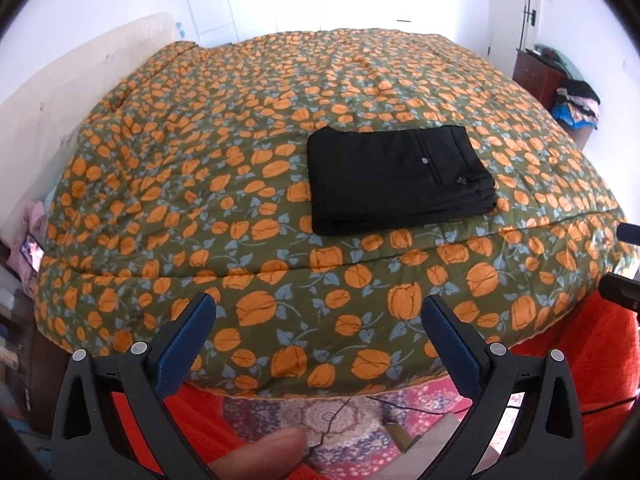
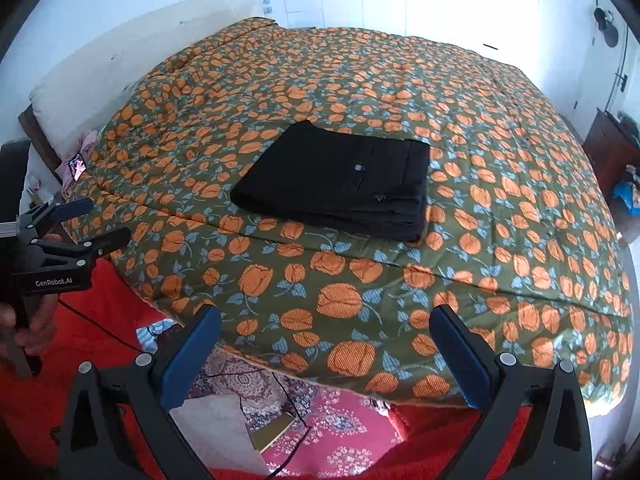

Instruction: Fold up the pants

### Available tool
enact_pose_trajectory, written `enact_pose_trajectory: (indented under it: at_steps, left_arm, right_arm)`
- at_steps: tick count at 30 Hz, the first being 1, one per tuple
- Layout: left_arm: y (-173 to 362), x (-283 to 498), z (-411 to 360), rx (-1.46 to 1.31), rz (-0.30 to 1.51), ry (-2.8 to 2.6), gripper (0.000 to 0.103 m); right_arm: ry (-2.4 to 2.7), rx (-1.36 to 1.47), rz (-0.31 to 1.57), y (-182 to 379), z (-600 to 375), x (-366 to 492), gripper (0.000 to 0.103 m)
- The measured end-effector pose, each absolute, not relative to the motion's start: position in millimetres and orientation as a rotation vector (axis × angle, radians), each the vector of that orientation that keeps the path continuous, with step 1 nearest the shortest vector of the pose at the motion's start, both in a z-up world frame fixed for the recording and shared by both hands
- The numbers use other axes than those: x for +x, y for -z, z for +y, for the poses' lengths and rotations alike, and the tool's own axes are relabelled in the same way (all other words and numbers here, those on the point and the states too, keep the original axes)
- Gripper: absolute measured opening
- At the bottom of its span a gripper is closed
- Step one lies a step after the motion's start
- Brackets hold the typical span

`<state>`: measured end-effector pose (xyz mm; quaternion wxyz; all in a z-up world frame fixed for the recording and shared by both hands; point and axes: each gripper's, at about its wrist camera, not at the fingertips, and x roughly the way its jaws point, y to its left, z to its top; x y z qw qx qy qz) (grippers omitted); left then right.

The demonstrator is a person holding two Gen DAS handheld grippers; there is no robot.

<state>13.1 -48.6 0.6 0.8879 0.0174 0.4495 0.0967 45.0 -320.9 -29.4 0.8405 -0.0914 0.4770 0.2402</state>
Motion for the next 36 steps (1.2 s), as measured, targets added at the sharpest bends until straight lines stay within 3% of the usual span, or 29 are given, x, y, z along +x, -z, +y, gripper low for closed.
enact_pose_trajectory:
  at_steps: [36]
  left_arm:
    - [-7.3, 4.5, -66.4, 0.045, 0.947, -0.153, 0.102]
  right_arm:
    - [-0.449, -0.191, 1.045, 24.8, -315.4, 16.6, 0.102]
